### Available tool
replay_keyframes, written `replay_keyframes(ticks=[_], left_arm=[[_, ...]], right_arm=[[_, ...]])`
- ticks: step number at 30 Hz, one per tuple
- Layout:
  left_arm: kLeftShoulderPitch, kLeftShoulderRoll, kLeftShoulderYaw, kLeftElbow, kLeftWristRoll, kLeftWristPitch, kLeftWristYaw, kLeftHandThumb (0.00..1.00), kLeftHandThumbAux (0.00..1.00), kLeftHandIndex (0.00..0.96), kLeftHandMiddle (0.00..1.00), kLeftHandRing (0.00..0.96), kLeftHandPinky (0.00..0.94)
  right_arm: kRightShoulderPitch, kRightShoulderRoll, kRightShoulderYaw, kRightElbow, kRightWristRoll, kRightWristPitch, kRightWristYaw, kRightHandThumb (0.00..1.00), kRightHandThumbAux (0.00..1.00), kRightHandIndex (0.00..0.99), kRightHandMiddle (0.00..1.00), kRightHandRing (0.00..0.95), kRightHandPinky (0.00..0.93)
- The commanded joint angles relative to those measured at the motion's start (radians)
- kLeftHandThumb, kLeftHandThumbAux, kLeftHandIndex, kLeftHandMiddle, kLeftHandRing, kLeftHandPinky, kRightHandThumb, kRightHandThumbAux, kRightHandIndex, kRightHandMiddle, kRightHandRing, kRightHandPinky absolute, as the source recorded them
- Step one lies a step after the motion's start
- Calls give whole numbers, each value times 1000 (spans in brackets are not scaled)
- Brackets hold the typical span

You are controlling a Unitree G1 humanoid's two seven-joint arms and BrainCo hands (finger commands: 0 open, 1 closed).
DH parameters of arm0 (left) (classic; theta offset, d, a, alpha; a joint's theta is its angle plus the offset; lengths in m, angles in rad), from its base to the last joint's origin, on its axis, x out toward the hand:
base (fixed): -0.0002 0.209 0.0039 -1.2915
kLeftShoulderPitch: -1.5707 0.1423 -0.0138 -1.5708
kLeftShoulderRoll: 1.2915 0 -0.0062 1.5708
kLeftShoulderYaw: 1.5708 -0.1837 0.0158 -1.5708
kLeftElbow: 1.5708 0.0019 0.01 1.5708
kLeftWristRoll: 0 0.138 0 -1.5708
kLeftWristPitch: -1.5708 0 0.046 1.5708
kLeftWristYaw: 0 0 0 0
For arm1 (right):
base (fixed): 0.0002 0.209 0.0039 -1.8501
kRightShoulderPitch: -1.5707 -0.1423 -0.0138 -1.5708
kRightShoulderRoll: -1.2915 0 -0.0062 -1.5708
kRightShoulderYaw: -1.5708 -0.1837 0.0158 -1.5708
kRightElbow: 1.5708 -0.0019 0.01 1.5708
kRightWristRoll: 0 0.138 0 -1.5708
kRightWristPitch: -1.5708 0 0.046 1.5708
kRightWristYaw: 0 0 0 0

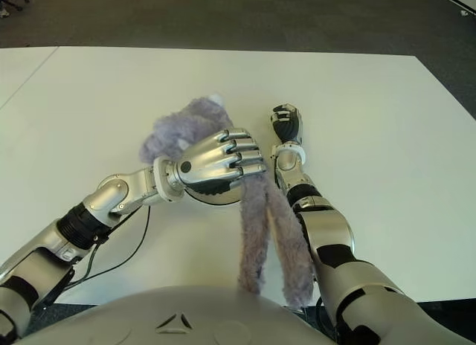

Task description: Put the doll into the plate.

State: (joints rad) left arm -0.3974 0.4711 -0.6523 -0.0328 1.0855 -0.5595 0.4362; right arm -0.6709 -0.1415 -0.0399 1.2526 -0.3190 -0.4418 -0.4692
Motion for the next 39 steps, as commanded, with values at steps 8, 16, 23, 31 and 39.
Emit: replay_keyframes(ticks=[8,16,23,31,39], left_arm=[[-78,-129,-66,256,44,10,-18,848,667,444,454,753,824],[-31,-185,-81,299,-97,-39,-145,846,668,445,455,768,829],[31,-193,-79,302,-144,-6,-222,845,670,445,453,775,830],[33,-216,-71,371,-200,-9,-248,845,670,445,454,790,835],[51,-239,-74,444,-223,-49,-199,846,670,445,456,783,825]], right_arm=[[192,57,-13,122,14,87,16,694,734,402,351,383,385],[190,63,-23,120,24,79,39,697,733,404,355,385,386],[195,62,-28,120,24,69,41,699,732,404,348,391,417],[193,74,-24,118,19,68,21,698,732,404,351,392,422],[191,77,-12,119,8,84,3,697,732,403,357,417,443]])
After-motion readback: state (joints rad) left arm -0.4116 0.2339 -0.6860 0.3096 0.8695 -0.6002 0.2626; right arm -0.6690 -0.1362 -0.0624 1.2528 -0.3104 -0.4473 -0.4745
